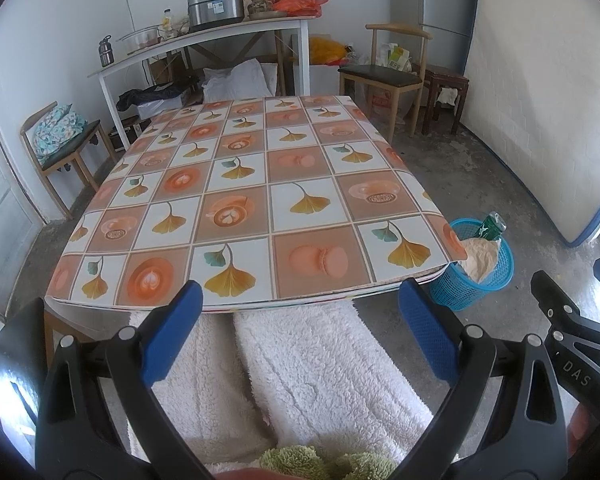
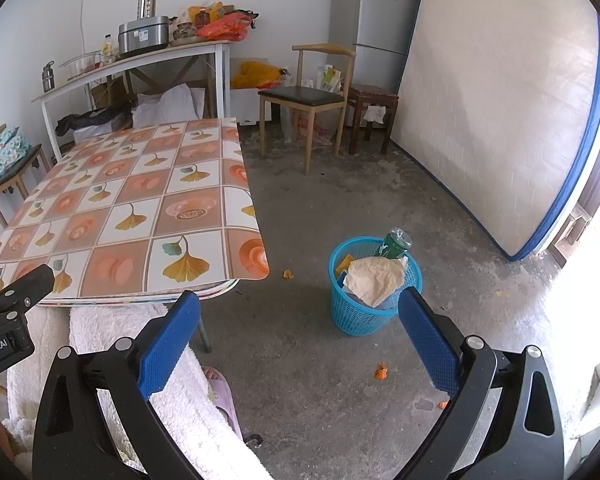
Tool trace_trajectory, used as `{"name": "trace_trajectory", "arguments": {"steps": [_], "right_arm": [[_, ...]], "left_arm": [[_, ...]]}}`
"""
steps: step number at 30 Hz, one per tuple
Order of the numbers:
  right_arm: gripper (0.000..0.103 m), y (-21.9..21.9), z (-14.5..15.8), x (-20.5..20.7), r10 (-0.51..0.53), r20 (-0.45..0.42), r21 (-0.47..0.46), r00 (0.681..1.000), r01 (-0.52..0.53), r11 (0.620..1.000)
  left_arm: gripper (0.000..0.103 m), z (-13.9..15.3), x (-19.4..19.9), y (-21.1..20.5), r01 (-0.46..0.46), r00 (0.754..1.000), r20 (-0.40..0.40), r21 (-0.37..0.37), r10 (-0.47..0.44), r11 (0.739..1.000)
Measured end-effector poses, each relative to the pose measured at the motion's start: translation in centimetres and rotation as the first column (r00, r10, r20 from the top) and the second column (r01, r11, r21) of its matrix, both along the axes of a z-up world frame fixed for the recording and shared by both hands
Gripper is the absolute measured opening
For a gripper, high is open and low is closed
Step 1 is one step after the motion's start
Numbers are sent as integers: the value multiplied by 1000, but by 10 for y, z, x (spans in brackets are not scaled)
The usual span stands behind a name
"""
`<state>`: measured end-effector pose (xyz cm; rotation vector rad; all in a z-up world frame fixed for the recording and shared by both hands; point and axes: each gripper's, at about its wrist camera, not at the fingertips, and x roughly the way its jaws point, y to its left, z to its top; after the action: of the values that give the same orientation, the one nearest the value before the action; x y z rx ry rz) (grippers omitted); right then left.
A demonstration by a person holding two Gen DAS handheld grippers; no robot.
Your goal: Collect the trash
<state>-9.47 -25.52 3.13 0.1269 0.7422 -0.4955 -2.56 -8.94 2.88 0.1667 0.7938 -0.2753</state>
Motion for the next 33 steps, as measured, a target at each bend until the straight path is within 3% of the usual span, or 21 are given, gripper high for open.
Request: {"name": "trace_trajectory", "arguments": {"steps": [33], "right_arm": [[96, 1, 1, 0, 0, 3, -1, 1000, 0, 1000]], "left_arm": [[94, -1, 1, 4, -2, 1000, -5, 1, 2, 1000]]}}
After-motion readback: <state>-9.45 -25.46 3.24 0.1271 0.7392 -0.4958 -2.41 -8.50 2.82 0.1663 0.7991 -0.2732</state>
